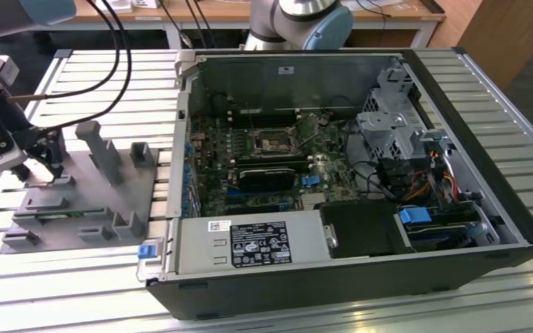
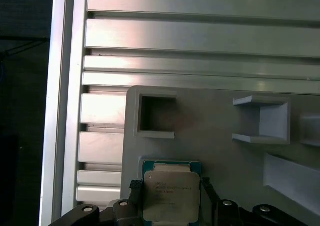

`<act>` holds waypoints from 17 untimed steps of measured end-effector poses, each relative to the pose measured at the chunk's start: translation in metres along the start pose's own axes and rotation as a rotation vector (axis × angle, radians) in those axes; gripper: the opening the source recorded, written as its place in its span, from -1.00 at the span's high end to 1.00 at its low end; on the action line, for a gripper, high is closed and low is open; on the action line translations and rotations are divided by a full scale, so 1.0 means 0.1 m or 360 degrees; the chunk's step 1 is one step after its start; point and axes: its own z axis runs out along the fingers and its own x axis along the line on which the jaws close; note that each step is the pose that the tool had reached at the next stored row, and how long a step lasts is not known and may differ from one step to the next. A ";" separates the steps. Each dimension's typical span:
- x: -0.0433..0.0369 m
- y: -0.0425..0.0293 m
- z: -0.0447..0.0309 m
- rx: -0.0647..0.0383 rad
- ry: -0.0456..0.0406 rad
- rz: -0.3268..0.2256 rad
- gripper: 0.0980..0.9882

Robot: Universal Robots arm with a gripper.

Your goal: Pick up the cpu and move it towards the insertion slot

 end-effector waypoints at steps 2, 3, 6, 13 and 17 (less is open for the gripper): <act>0.000 0.005 -0.002 0.0000 0.0000 0.0000 0.00; 0.000 0.007 -0.003 0.0000 0.0000 0.0000 0.00; 0.000 0.013 -0.006 0.0000 0.0000 0.0000 0.00; -0.001 0.029 -0.014 0.0000 0.0000 0.0000 0.00; -0.001 0.038 -0.022 0.0000 0.0000 0.0000 0.00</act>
